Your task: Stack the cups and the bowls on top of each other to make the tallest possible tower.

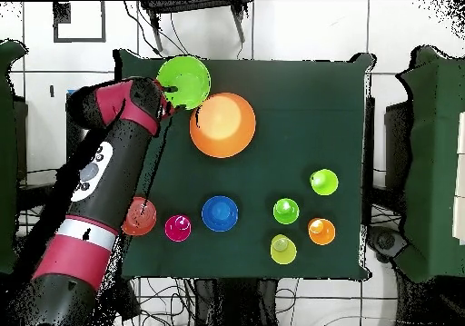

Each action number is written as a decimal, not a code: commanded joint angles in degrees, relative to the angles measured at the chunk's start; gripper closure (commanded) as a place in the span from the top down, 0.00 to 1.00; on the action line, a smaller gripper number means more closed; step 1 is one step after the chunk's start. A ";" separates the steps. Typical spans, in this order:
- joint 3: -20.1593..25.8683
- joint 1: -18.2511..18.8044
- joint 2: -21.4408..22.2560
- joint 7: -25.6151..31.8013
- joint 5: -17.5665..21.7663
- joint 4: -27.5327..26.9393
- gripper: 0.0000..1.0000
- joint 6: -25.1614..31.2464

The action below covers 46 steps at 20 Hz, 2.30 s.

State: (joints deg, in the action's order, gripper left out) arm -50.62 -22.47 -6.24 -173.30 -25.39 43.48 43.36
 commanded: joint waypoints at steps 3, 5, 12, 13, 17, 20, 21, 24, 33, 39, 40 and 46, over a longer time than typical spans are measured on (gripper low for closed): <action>8.39 -0.40 -0.35 -0.31 2.52 6.36 1.00 1.37; 9.47 -0.55 -0.15 -0.24 2.37 7.46 1.00 -0.30; 11.76 -1.73 0.88 -0.75 2.46 11.52 1.00 -2.64; 11.95 -1.93 0.99 -1.11 2.40 12.10 1.00 -3.02; 12.74 -2.15 0.92 -2.12 1.83 13.02 1.00 -5.06; 12.97 -2.09 0.47 -2.81 1.33 12.59 1.00 -6.41; 13.06 -2.05 0.34 -3.00 1.17 12.43 1.00 -6.82; 13.56 -1.92 0.26 -3.00 0.92 12.23 1.00 -7.65; 14.50 -1.66 -0.30 -3.80 0.36 10.61 1.00 -8.72; 13.92 -1.52 -0.94 -3.92 0.66 9.68 1.00 -8.99; 13.61 -1.57 -1.15 -4.12 0.72 9.53 1.00 -9.07; 13.30 -1.50 -1.48 -2.91 1.83 9.51 1.00 -11.62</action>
State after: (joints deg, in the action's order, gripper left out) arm -44.64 -23.82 -5.19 -173.30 -25.38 51.93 35.58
